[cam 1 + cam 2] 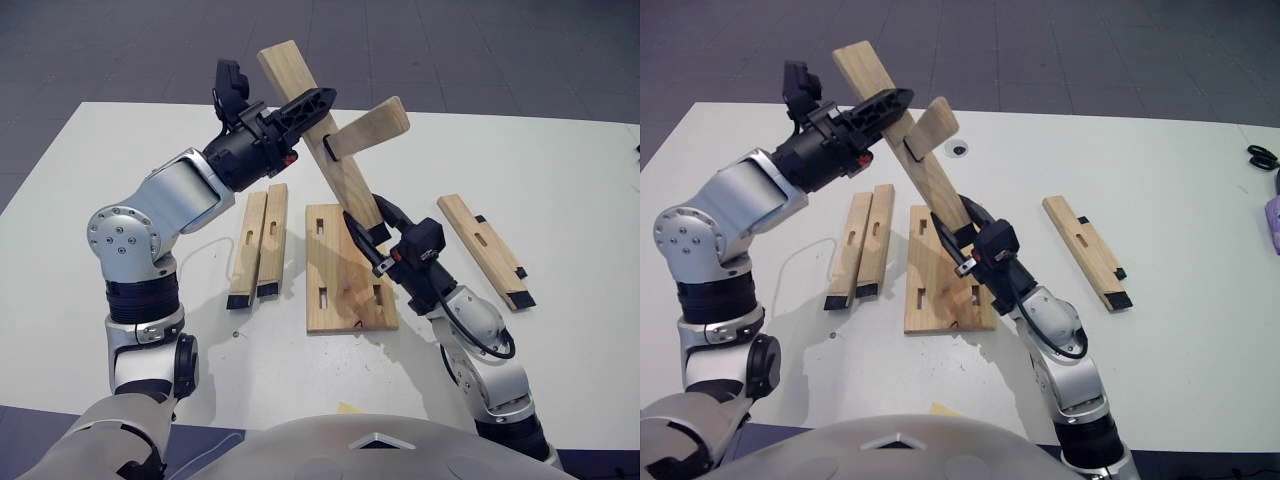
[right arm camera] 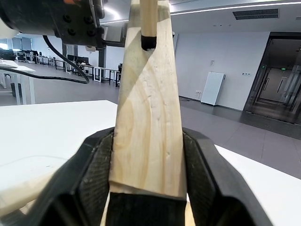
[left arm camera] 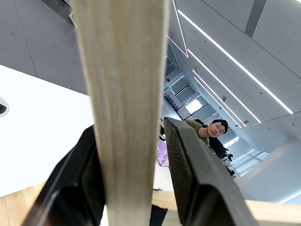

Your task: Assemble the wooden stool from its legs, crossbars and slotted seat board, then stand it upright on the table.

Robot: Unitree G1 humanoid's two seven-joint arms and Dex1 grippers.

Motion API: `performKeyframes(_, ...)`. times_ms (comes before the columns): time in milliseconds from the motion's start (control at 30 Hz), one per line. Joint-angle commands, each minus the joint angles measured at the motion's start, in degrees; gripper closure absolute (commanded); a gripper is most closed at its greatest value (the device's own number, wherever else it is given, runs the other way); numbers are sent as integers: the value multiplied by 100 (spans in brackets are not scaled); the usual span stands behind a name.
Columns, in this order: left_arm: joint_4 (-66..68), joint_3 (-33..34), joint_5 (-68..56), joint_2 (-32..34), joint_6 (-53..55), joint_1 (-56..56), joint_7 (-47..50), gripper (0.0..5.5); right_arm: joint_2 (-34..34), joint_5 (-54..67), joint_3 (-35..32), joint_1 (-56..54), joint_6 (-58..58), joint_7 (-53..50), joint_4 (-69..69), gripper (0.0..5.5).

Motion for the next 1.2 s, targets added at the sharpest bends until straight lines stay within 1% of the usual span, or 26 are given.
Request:
performKeyframes(33,-259,-44,-82,7,-54,-11,-33,432,-50,-25,-7,-81,32,54,-35,343)
performKeyframes(200,-348,-32,-10,43,-157,-138,21,433,-78,-68,-31,-88,49,40,20,343)
performKeyframes(233,-339,-5,79,68,-193,-192,4,433,-85,-89,-41,-103,72,34,58,305)
performKeyframes(333,-291,175,805,396,-352,-360,-413,446,-181,-133,-231,42,292,-68,249,255)
performKeyframes(400,-154,384,1463,786,-538,-465,-733,446,-384,-223,-584,300,421,-167,427,225)
performKeyframes(467,-192,622,1833,1091,-637,-443,-985,446,-635,-328,-869,412,390,-121,592,195)
performKeyframes(600,-553,1022,1765,1462,-491,-19,-1482,446,-1064,-252,-1172,368,418,235,815,136)
performKeyframes(733,-602,1274,1573,1897,-118,504,-2014,446,-1493,-299,-1595,830,293,492,1254,81)
performKeyframes(800,-585,1292,1629,2039,-21,582,-2150,446,-1668,-398,-1505,1115,226,688,1313,50)
performKeyframes(900,-595,1264,1430,1997,23,496,-2211,446,-1685,-268,-1098,1328,316,1079,1088,11)
performKeyframes(1000,-543,1041,1521,1694,-73,467,-2140,446,-1207,281,-619,1141,658,1293,805,10)
performKeyframes(1067,-613,827,1734,1607,-18,636,-2200,446,-1040,303,-290,991,771,1340,761,10)
performKeyframes(1200,-732,699,1929,1638,68,903,-2334,446,-842,276,-81,860,823,1256,795,10)
